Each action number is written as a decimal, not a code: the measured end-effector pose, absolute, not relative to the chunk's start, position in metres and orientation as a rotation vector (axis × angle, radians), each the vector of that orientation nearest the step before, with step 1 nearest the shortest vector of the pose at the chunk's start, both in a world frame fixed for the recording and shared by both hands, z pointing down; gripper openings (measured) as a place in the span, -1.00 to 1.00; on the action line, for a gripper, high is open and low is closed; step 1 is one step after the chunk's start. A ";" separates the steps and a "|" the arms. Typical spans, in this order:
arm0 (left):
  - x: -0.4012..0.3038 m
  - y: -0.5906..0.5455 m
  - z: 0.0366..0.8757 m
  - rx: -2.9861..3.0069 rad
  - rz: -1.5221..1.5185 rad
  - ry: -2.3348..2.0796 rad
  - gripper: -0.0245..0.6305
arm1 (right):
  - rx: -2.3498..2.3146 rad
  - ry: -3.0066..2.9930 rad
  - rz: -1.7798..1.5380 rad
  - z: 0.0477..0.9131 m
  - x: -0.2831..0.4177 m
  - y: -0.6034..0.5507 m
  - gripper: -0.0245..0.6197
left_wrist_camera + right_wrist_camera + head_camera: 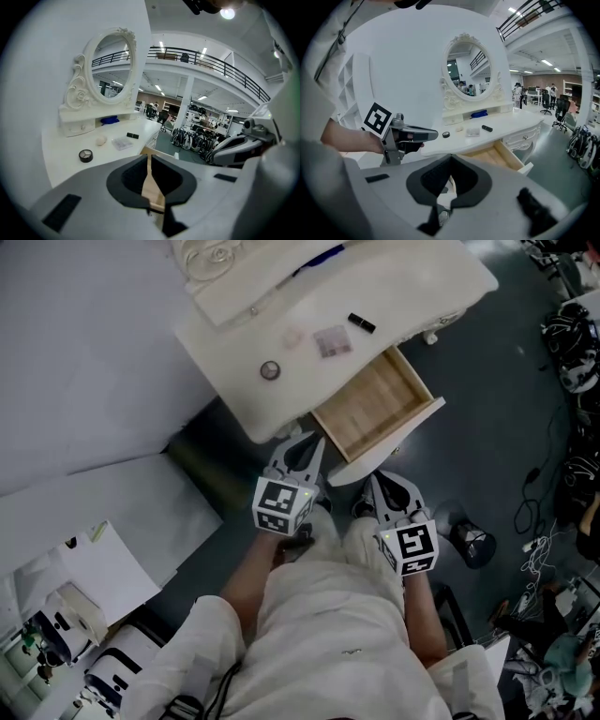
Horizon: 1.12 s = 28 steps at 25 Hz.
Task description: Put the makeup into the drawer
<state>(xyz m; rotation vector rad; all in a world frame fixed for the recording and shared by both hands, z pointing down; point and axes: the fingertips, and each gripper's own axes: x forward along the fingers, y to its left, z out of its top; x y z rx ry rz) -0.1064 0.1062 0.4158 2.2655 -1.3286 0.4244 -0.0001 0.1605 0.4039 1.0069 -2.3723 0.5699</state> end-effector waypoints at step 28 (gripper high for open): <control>-0.237 -0.001 0.501 2.147 0.578 -1.530 -0.10 | 1.035 -2.271 0.662 0.440 -0.077 0.141 -0.89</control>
